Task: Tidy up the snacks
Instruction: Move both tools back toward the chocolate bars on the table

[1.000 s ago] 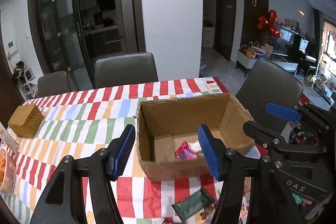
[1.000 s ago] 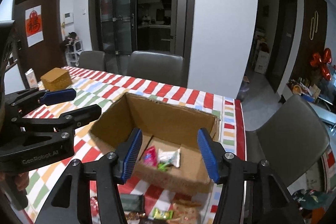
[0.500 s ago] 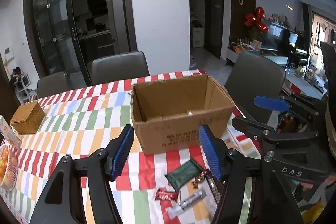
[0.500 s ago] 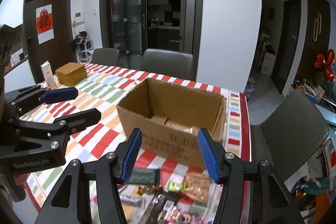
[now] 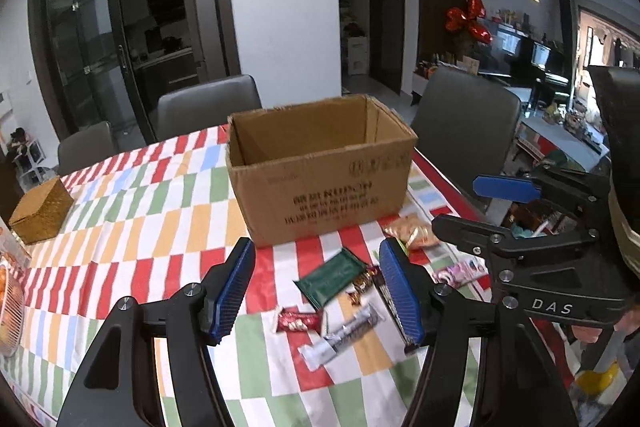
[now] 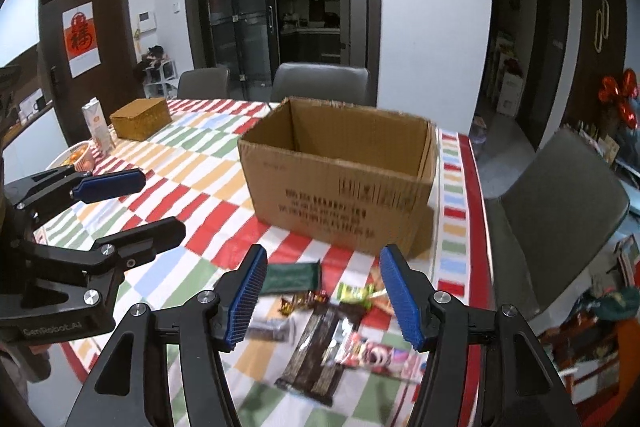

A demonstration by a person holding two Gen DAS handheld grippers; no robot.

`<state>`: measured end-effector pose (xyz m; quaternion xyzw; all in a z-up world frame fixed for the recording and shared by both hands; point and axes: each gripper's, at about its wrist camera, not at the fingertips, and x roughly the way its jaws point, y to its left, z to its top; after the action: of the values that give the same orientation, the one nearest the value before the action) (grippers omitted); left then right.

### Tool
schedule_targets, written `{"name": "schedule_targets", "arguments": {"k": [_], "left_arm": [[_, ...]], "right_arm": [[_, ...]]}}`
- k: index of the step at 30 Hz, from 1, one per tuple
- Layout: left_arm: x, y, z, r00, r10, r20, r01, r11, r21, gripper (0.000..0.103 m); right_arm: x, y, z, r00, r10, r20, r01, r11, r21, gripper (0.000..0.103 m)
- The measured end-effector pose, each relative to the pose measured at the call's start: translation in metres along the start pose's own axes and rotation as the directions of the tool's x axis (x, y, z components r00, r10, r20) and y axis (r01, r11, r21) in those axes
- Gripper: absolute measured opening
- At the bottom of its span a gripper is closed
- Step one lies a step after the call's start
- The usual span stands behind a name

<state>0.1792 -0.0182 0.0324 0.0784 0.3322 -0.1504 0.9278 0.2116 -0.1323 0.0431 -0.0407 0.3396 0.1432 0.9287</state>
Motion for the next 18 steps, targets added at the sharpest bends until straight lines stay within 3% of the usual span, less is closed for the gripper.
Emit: {"name": "schedule_targets", "arguments": {"k": [9,18], "left_arm": [[0.010,-0.003,-0.028,0.999,-0.034,-0.031,0.036,0.998,0.043,0.064],[0.033,-0.004,-0.055,0.987,-0.119,-0.108,0.133,0.982,0.131,0.063]], "right_arm": [[0.012,0.008,-0.033,0.998,-0.023,-0.055,0.025,0.999,0.027,0.062],[0.022,0.019,-0.056,0.993,-0.066,-0.093,0.068,0.997,0.022,0.066]]}}
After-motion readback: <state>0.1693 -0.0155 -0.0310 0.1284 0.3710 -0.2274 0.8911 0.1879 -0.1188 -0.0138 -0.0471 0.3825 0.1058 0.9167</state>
